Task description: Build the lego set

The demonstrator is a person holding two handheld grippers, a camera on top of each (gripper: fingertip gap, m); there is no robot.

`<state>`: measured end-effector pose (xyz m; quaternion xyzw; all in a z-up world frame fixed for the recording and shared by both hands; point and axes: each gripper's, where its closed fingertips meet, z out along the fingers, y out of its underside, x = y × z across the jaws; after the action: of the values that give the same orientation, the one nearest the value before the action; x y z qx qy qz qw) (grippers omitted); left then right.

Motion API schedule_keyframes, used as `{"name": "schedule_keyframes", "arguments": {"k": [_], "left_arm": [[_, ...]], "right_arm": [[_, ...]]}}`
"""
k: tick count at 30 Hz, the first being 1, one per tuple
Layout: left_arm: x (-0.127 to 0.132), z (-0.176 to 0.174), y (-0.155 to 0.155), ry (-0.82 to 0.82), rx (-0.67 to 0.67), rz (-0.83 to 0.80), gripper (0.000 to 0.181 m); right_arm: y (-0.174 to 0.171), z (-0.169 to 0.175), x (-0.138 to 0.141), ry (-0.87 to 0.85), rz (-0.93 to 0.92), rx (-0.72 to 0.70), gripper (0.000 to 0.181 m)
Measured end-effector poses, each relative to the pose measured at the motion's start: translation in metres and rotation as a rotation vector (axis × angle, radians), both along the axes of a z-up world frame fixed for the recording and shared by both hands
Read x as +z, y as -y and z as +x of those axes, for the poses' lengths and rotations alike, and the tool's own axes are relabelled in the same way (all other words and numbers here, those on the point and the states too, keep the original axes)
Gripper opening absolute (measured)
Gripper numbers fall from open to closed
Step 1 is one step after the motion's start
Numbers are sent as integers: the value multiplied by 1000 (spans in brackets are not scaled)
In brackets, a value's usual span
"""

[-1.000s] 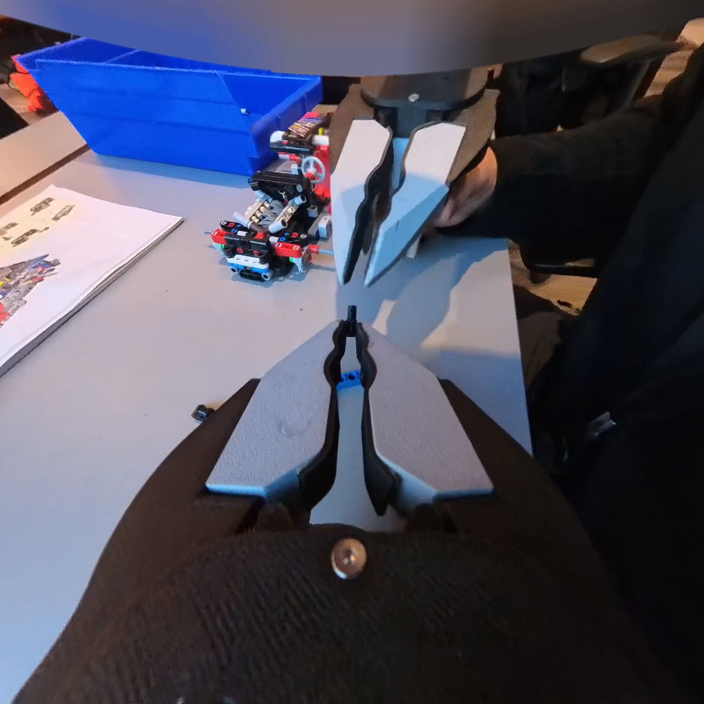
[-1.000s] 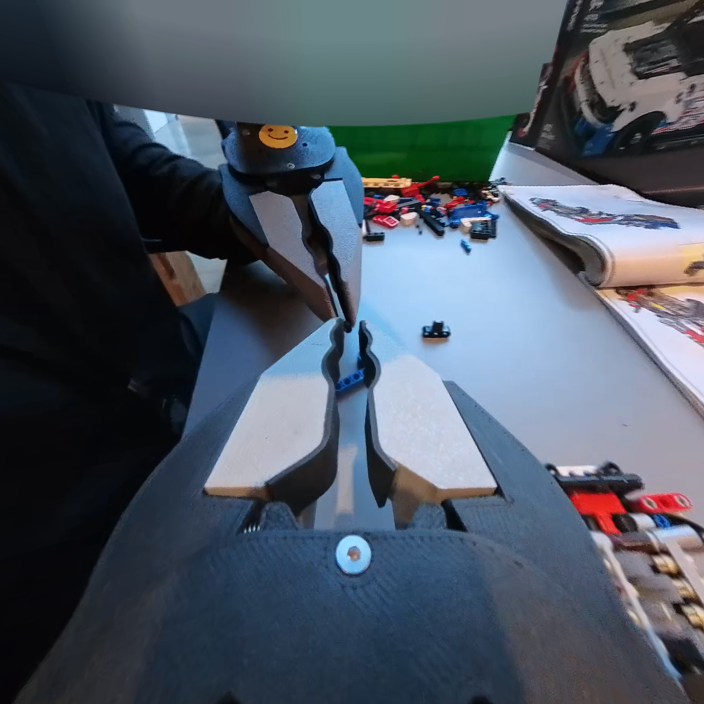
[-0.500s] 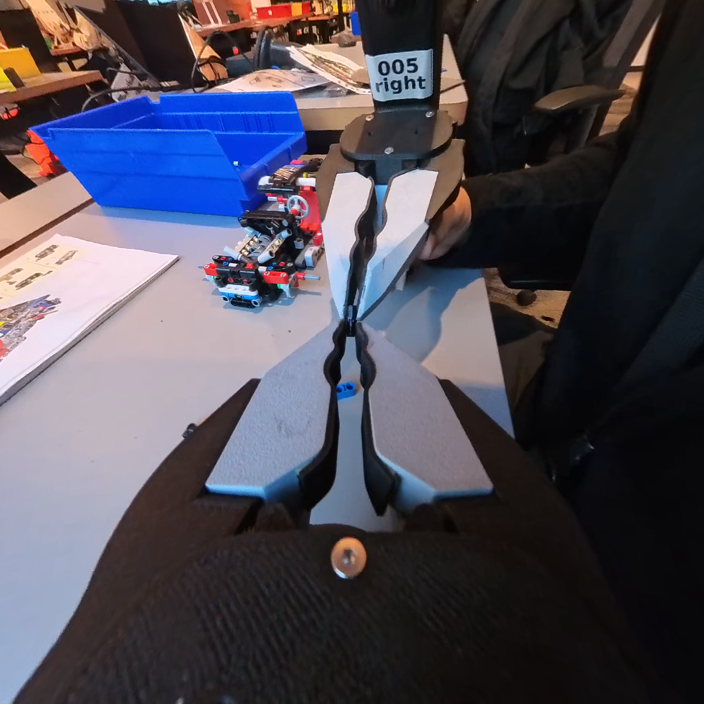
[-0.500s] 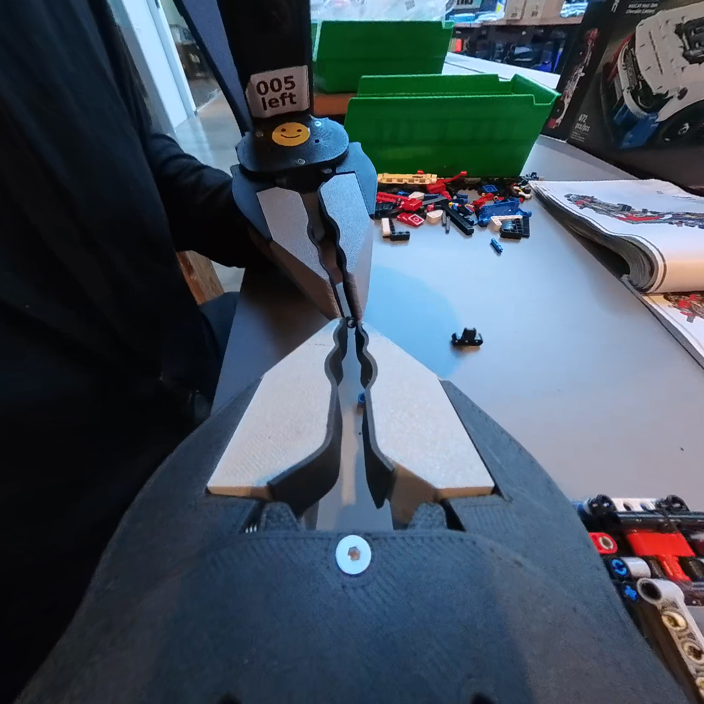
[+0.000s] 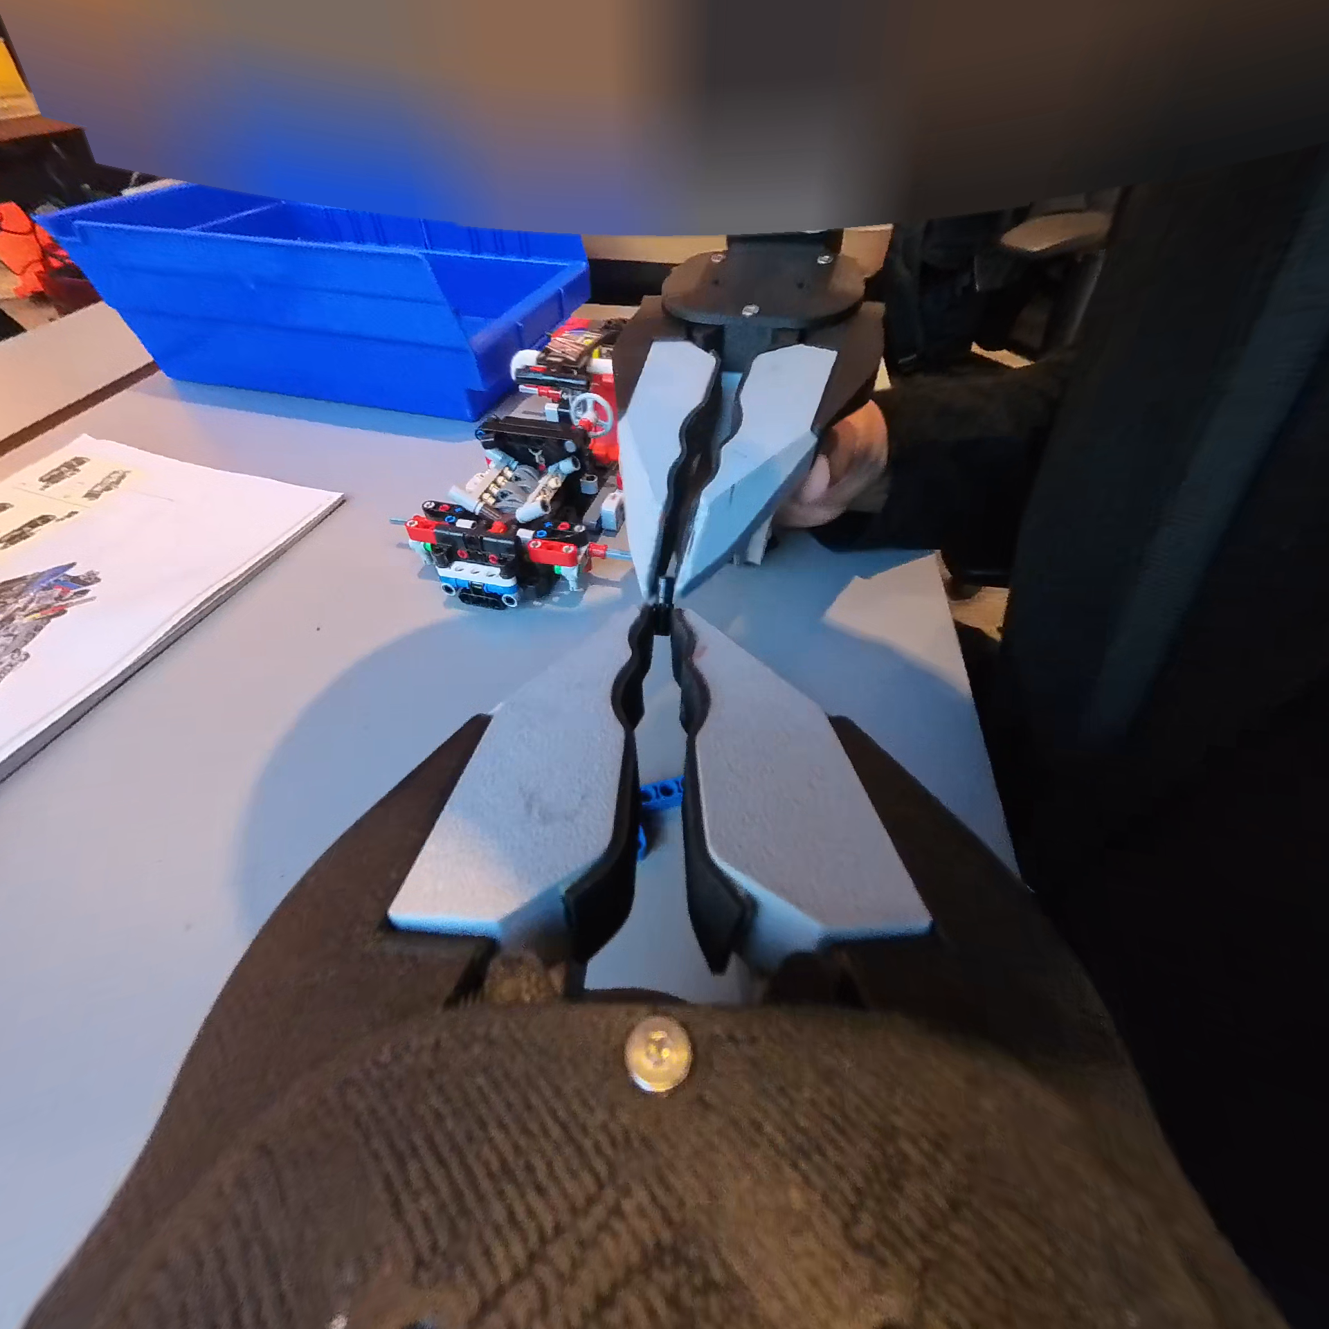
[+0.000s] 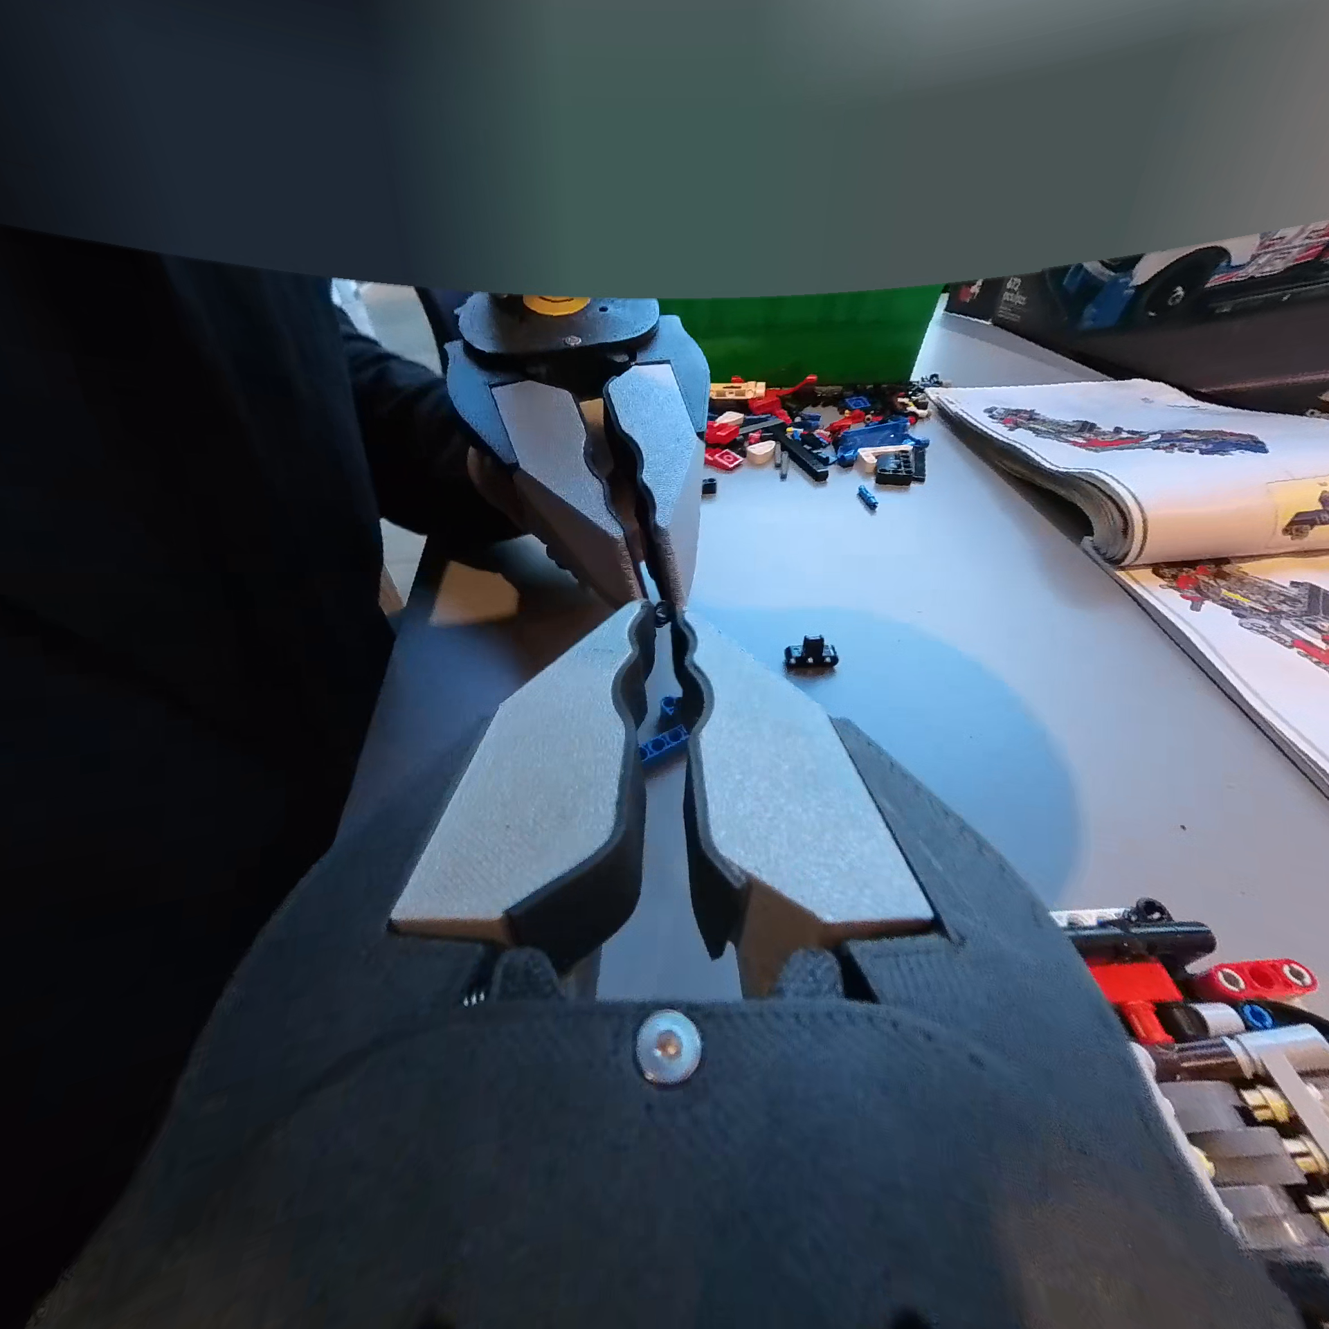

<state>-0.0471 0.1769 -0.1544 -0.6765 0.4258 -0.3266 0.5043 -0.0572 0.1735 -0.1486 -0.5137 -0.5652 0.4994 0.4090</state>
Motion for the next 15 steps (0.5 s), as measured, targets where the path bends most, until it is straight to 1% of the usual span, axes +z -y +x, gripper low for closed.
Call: {"name": "schedule_keyframes", "arguments": {"k": [2, 3, 5, 6, 10, 15], "left_arm": [[0, -5, -4, 55, 16, -37, 2], [-1, -11, -9, 88, 44, -81, 2], [-8, -21, -15, 77, 87, -170, 2], [-8, -25, -16, 56, 104, -153, 2], [-6, -18, -2, -58, 80, -65, 2], [2, -10, 17, -73, 53, -18, 1]], "right_arm": [[-7, 2, 4, -21, -14, -38, 3], [-9, 3, 6, -25, -30, -51, 4], [-11, 7, 7, -20, -73, -61, 4], [-12, 8, 6, -18, -92, -69, 4], [1, 5, 2, 11, -109, -65, 7], [16, 0, 0, 64, -53, -74, 6]]}}
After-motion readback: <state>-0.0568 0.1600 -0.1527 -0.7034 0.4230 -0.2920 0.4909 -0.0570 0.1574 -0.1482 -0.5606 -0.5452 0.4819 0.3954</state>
